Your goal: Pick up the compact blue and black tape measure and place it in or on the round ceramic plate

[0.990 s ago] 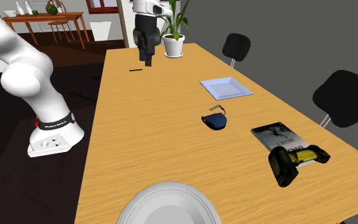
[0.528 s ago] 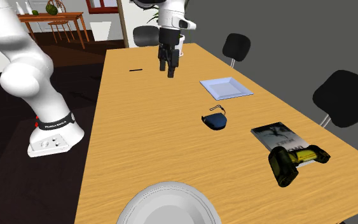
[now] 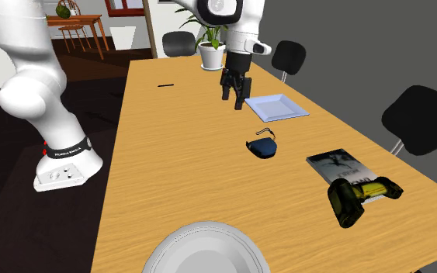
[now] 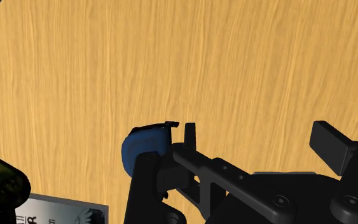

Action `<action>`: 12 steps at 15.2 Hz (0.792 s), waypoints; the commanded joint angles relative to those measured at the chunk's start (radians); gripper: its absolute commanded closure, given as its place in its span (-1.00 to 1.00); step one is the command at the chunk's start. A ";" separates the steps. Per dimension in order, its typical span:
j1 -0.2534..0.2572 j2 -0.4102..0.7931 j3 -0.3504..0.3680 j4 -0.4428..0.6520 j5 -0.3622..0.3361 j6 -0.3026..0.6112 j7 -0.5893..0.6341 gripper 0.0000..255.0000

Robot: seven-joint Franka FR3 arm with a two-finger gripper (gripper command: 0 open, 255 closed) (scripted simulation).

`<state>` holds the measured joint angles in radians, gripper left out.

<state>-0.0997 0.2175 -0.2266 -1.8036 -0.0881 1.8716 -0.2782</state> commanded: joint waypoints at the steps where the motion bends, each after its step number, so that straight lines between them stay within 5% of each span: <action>1: -0.017 0.090 -0.004 0.096 0.020 -0.006 -0.024 -1.00; 9: -0.102 0.445 0.004 0.537 0.088 -0.095 -0.091 -1.00; 12: -0.102 0.445 0.004 0.498 0.088 -0.055 -0.091 -1.00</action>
<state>-0.2015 0.6577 -0.2229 -1.2996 -0.0008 1.8045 -0.3699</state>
